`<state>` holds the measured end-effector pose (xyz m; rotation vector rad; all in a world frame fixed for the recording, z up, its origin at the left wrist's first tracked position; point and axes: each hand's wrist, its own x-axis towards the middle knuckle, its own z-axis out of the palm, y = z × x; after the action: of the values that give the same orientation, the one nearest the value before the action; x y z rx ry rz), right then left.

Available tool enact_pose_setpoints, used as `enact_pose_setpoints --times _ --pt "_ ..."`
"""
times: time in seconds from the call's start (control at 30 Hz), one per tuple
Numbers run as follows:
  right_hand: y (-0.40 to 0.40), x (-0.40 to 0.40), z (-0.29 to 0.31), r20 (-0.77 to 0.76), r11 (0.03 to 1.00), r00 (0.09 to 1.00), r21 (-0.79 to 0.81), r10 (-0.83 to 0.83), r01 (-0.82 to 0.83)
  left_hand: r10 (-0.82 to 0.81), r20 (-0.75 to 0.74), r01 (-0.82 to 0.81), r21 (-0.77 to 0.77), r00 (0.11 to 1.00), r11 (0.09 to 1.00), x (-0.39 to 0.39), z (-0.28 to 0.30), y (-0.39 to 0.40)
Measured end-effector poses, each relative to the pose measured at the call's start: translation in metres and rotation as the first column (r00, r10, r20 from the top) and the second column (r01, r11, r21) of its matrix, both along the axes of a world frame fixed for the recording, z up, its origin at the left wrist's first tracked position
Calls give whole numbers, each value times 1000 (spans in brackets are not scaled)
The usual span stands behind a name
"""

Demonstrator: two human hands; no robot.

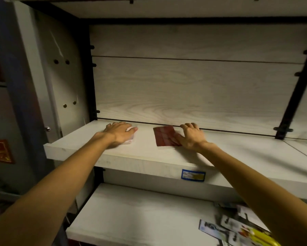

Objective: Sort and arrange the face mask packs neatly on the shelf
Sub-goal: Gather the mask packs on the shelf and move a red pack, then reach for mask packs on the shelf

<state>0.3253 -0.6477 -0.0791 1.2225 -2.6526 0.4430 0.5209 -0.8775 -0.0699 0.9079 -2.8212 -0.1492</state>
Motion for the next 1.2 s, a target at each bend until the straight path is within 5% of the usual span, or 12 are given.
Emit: enact_pose_setpoints --times 0.27,0.43,0.53,0.73,0.83,1.0,1.2 --pt "154 -17 2 -239 992 970 128 49 -19 -186 6 186 -99 983 978 -55 12 156" --pt "287 -28 -2 -234 1000 972 21 18 -13 -324 -23 323 -32 946 946 -88 9 291" --pt "372 -25 -10 -262 999 965 -39 7 -18 -433 6 429 -149 901 891 -103 3 371" --pt "489 -8 -22 -245 990 969 -130 24 -58 -619 -211 574 -239 757 783 -131 2 502" --pt "536 -16 -31 -207 976 975 -215 -81 35 -696 -285 636 -283 659 718 -146 4 558" --pt "608 -52 -40 -195 950 936 -166 -294 264 -784 -206 728 -290 586 621 -192 -5 629" --pt "660 -118 -29 -165 889 889 -258 -427 379 -722 -216 695 -195 657 692 -271 1 674"
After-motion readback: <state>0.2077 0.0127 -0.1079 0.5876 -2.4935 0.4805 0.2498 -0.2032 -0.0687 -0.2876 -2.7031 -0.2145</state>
